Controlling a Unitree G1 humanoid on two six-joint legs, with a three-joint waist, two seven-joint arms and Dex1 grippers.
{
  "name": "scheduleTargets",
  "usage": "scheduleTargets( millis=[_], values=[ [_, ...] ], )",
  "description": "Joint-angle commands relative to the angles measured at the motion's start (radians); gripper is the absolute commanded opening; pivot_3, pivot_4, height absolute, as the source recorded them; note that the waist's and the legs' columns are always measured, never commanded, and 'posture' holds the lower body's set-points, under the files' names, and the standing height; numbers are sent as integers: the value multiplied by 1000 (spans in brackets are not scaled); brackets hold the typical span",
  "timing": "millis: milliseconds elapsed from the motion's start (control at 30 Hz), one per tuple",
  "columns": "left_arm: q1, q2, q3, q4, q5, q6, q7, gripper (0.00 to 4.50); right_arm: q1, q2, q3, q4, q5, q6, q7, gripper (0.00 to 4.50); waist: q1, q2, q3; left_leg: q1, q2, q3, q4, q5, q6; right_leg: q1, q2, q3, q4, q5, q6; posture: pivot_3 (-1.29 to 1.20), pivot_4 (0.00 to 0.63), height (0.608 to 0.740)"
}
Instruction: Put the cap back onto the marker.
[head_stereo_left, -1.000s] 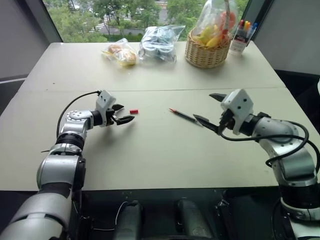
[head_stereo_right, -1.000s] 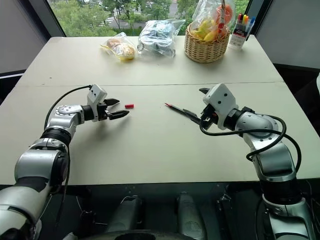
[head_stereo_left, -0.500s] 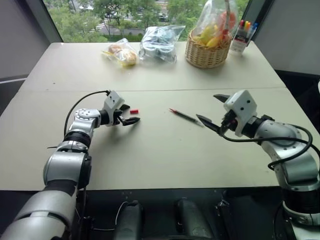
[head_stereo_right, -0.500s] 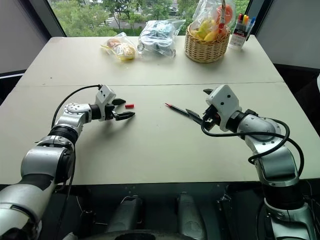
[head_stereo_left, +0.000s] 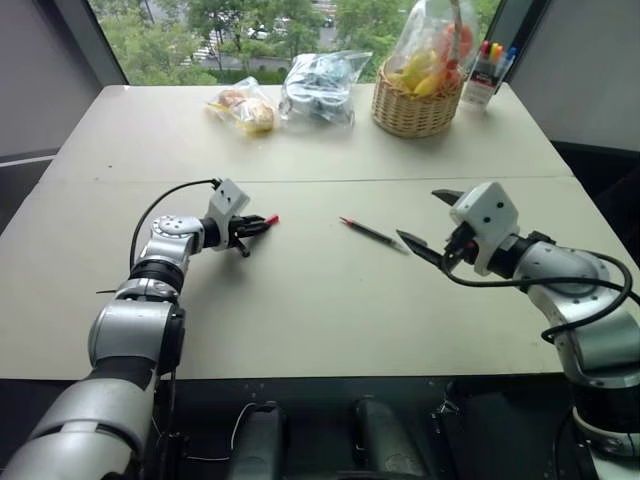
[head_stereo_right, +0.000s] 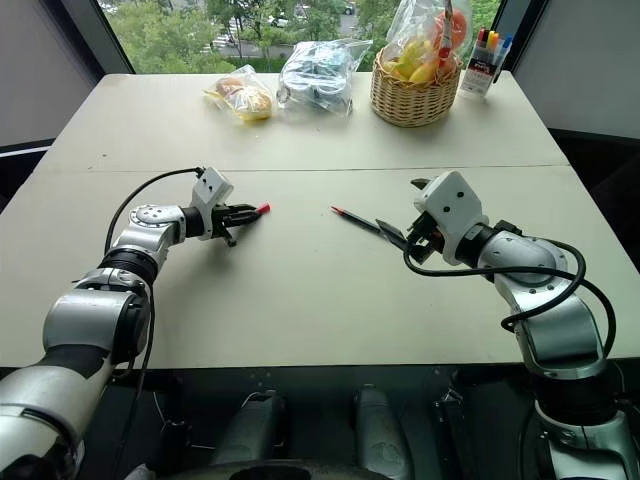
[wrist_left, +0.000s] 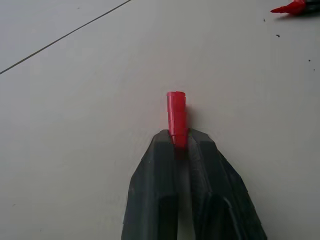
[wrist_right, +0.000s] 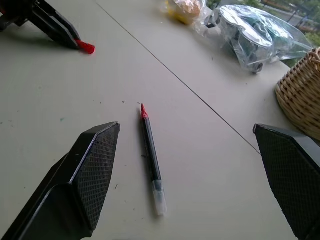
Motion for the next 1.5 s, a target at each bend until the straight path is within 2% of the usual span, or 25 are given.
scheduleTargets(
  millis=[33, 333, 533, 667, 867, 1000, 1200, 1500],
  values=[
    [-9, -6, -5, 8, 14, 4, -6, 21, -5, -14, -37, -52, 11, -2, -9, 4430, 0, 0, 0, 0, 0, 0, 0, 0, 0, 0, 0, 0, 0, 0, 0, 0, 150, 740],
    [-7, -10, -2, -7, 11, -16, -38, 21, 3, -2, -31, -62, 14, 2, -21, 4430, 1, 0, 0, 0, 0, 0, 0, 0, 0, 0, 0, 0, 0, 0, 0, 0, 150, 740],
    [36, -2, 88, -139, -118, 6, -116, 21, 16, 52, 6, -9, 6, -38, -34, 4430, -2, 0, 0, 0, 0, 0, 0, 0, 0, 0, 0, 0, 0, 0, 0, 0, 150, 740],
    [138, -2, 135, -394, -212, 124, -102, 21, 1, 99, 35, 93, 5, -92, -19, 4430, -5, 0, 0, 0, 0, 0, 0, 0, 0, 0, 0, 0, 1, 0, 0, 0, 150, 740],
    [407, 26, 156, -953, -326, 406, -6, 21, -73, 131, 101, 311, -11, -219, 51, 4430, -9, 0, 0, 2, 1, 0, 0, 0, 0, 0, 0, 2, 2, 0, 0, 0, 150, 740],
    [568, 59, 161, -1201, -360, 512, 58, 21, -150, 144, 141, 495, -32, -313, 116, 4430, -6, 0, 0, 2, 1, 1, 0, 0, 0, 0, 0, 3, 3, 0, 0, 0, 150, 740],
    [711, 81, 178, -1390, -391, 576, 145, 21, -282, 175, 177, 774, -51, -431, 217, 4430, -2, 0, 0, 3, 0, 1, 0, 0, 0, 0, -1, 2, 3, 0, 0, 0, 150, 740],
    [803, 79, 191, -1515, -428, 607, 239, 21, -457, 227, 178, 1157, -75, -558, 318, 4430, -5, 0, 0, 3, 1, 2, 0, 0, 0, 0, -1, 2, 3, 0, -1, 0, 150, 740]
  ],
)
